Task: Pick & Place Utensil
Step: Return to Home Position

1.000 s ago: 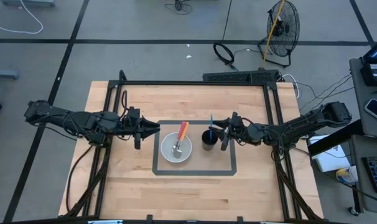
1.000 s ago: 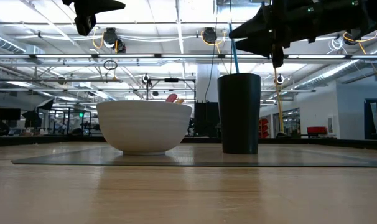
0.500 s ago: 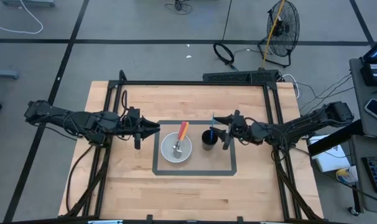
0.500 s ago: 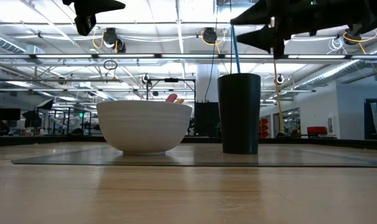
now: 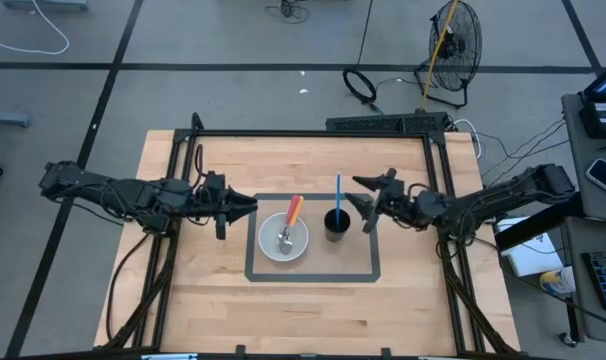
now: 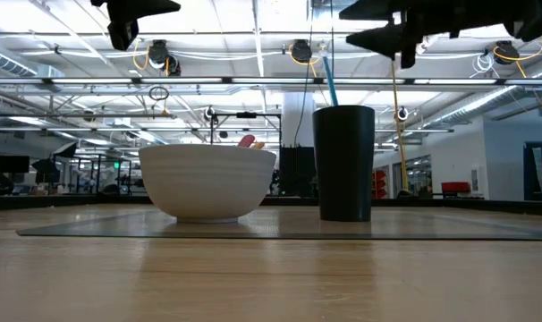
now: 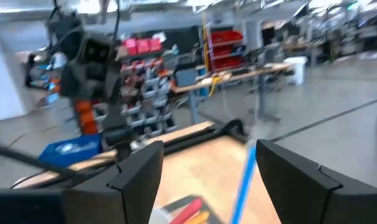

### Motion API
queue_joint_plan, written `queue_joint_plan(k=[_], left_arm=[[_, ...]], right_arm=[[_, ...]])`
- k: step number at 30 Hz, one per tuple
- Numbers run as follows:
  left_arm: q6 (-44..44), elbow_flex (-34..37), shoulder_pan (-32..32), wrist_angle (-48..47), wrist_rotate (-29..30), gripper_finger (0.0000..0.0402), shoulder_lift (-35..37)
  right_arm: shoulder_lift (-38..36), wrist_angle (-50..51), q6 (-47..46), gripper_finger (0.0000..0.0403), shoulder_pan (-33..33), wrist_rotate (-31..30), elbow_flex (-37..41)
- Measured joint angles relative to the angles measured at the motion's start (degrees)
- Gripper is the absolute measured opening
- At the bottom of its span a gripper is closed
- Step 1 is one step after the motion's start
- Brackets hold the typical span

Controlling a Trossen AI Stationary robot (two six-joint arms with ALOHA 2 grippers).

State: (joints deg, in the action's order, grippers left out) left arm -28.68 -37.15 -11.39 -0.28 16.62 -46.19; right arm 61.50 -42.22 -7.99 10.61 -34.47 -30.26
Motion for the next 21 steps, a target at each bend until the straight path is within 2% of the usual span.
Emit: queue_joint_plan(k=[5, 11, 14, 18, 21], left_arm=[[0.0, 0.0, 0.0, 4.4, 3.1, 0.0113, 0.0], [2.5, 0.0, 0.0, 6.6, 2.2, 0.0113, 0.0], [4.8, 0.0, 0.0, 10.5, 1.5, 0.0113, 0.0], [13.9, 0.0, 0.4, 12.1, -1.9, 0.0113, 0.2], [18.0, 0.0, 2.3, 12.0, -6.5, 0.0113, 0.5]], right_arm=[[-5.1, -0.4, 1.7, 0.0254, 0.0, -0.3, 0.0], [-10.6, -2.0, -3.8, 0.0254, 0.0, 0.8, 0.0], [-13.5, -1.6, -2.6, 0.0254, 0.0, 7.6, 0.0], [-18.1, 2.7, 2.5, 0.0254, 0.0, 21.7, 0.0], [-22.0, 8.2, 1.5, 0.0254, 0.0, 22.7, 0.0]])
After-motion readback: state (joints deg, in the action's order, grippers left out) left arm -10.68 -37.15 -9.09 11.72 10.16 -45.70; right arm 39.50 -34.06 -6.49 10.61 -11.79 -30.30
